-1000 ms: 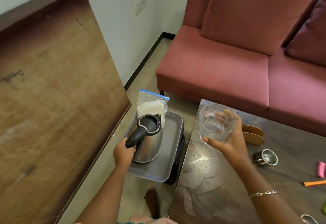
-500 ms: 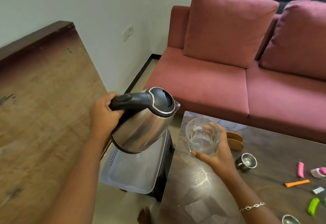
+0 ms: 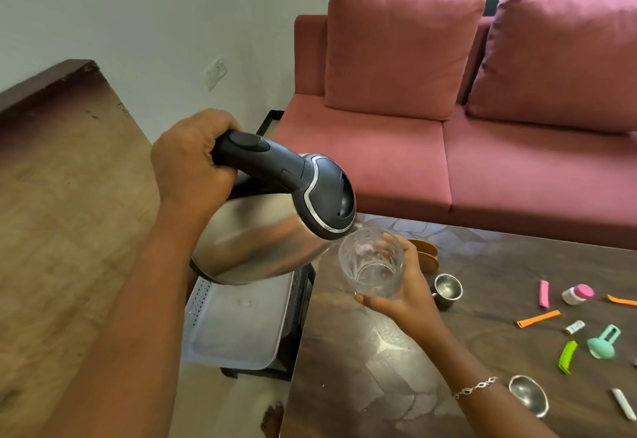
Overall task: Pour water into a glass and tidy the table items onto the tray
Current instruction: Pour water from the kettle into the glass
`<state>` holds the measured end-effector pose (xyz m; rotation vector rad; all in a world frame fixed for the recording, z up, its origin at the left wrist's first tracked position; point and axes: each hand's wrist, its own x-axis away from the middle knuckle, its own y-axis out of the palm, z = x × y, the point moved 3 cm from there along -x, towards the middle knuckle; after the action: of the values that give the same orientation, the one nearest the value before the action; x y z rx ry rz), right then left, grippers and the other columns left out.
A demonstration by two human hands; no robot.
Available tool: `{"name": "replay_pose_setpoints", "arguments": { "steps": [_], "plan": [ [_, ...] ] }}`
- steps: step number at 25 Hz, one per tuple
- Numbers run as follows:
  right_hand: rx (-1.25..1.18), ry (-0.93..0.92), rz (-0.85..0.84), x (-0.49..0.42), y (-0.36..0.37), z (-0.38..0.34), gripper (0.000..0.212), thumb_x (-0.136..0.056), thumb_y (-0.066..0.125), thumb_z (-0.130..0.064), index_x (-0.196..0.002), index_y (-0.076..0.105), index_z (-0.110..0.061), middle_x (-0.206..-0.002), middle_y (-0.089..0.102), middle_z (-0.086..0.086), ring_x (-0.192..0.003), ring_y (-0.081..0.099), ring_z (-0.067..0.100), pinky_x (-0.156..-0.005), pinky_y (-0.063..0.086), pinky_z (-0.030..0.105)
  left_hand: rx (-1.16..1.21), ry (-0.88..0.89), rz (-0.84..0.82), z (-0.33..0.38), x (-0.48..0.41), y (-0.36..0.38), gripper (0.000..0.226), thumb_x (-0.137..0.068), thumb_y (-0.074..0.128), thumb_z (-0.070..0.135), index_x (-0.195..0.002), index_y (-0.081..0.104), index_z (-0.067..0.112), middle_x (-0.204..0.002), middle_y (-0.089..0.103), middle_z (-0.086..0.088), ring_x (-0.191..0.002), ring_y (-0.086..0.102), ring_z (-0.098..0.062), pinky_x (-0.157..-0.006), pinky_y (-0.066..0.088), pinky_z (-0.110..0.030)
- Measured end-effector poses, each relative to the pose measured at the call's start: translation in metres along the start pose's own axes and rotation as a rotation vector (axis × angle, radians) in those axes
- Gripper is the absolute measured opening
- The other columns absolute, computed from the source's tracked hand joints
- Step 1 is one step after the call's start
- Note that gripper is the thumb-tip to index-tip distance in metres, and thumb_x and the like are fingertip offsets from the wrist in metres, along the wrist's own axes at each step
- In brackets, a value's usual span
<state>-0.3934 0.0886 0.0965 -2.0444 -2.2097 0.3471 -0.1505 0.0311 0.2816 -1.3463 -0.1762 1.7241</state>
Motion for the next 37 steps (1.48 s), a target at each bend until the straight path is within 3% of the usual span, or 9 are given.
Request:
{"name": "replay_pose_setpoints", "arguments": {
  "steps": [5, 11, 20, 24, 30, 37],
  "plan": [
    [0.004, 0.014, -0.002, 0.008, -0.009, 0.007, 0.087, -0.053, 0.082, -0.032, -0.12, 0.028, -0.046, -0.124, 0.047, -0.009, -0.119, 0.048, 0.01, -0.103, 0.043, 0.038, -0.04, 0.126, -0.052, 0.023, -0.002, 0.004, 0.026, -0.059, 0.042, 0.005, -0.077, 0.061, 0.001, -0.071, 0.063, -0.018, -0.067, 0.057, -0.036, -0.055, 0.045, -0.045],
    [0.022, 0.025, -0.001, 0.014, -0.017, 0.015, 0.085, -0.055, 0.082, -0.024, -0.118, 0.029, -0.044, -0.122, 0.046, -0.01, -0.117, 0.047, 0.008, -0.1, 0.044, 0.029, -0.065, 0.233, -0.115, 0.042, -0.004, 0.009, 0.026, -0.062, 0.04, 0.009, -0.075, 0.06, 0.002, -0.07, 0.062, -0.016, -0.066, 0.055, -0.036, -0.055, 0.046, -0.044],
    [0.033, 0.013, 0.009, 0.016, -0.023, 0.021, 0.085, -0.053, 0.082, -0.025, -0.117, 0.029, -0.044, -0.123, 0.046, -0.003, -0.116, 0.049, 0.014, -0.097, 0.045, 0.029, -0.1, 0.32, -0.176, 0.061, -0.003, 0.013, 0.024, -0.066, 0.041, 0.014, -0.075, 0.06, 0.003, -0.072, 0.063, -0.014, -0.067, 0.055, -0.035, -0.054, 0.044, -0.038],
    [0.045, 0.015, 0.016, 0.017, -0.025, 0.026, 0.089, -0.053, 0.082, -0.024, -0.125, 0.029, -0.032, -0.125, 0.046, 0.0, -0.117, 0.048, 0.014, -0.099, 0.044, 0.031, -0.107, 0.327, -0.194, 0.065, -0.004, 0.014, 0.026, -0.064, 0.039, 0.017, -0.074, 0.06, 0.004, -0.07, 0.062, -0.013, -0.067, 0.054, -0.034, -0.054, 0.042, -0.036],
    [0.047, 0.023, 0.015, 0.021, -0.028, 0.028, 0.089, -0.053, 0.082, -0.025, -0.125, 0.03, -0.03, -0.124, 0.046, -0.003, -0.117, 0.048, 0.013, -0.098, 0.042, 0.027, -0.151, 0.333, -0.202, 0.07, -0.003, 0.014, 0.018, -0.063, 0.045, 0.007, -0.075, 0.06, 0.005, -0.07, 0.062, -0.013, -0.068, 0.055, -0.035, -0.055, 0.044, -0.038],
    [0.053, 0.019, 0.014, 0.025, -0.03, 0.028, 0.091, -0.057, 0.086, -0.012, -0.125, 0.029, -0.031, -0.124, 0.047, -0.002, -0.115, 0.048, 0.009, -0.091, 0.043, 0.012, -0.176, 0.371, -0.211, 0.074, -0.001, 0.014, 0.021, -0.064, 0.042, 0.013, -0.074, 0.059, 0.006, -0.07, 0.063, -0.013, -0.067, 0.055, -0.035, -0.055, 0.037, -0.032]
  ]
}}
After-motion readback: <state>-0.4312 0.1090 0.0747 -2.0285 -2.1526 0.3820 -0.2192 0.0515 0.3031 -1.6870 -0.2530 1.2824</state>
